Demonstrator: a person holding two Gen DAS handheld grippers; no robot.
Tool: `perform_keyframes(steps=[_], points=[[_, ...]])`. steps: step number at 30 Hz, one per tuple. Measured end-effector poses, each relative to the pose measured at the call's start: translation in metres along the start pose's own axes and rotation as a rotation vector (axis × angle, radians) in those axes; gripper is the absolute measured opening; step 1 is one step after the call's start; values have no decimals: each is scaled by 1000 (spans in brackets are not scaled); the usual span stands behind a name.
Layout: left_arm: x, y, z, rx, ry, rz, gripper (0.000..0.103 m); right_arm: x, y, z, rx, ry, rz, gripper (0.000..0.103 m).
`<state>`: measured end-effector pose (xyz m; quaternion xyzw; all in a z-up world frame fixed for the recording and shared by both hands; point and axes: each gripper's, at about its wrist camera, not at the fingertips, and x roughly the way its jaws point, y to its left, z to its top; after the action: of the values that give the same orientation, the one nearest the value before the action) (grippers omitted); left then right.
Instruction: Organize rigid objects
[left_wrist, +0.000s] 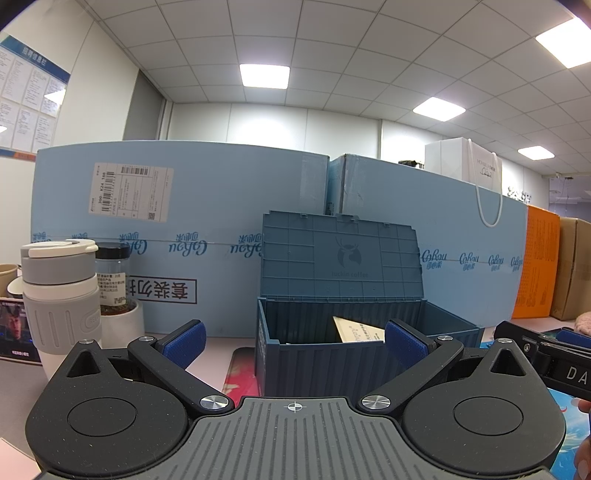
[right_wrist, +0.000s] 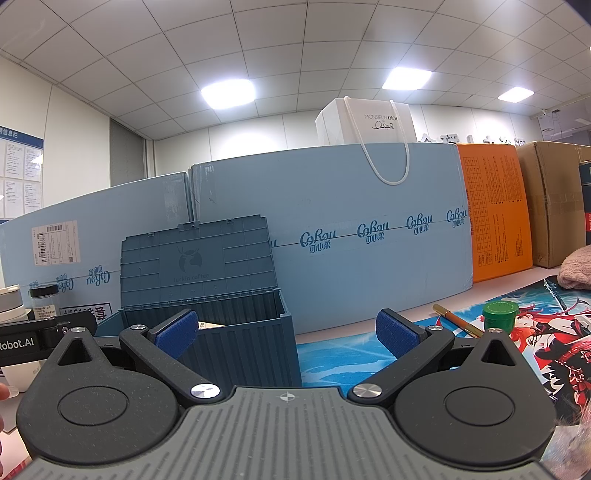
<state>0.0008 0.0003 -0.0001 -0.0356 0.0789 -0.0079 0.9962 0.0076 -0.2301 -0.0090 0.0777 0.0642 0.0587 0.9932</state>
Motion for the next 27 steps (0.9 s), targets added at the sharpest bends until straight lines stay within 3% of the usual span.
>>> perform_keyframes(steps=[27], points=[[-1, 3, 1, -8, -4, 0, 103, -2, -1, 1, 2, -12, 0, 103]])
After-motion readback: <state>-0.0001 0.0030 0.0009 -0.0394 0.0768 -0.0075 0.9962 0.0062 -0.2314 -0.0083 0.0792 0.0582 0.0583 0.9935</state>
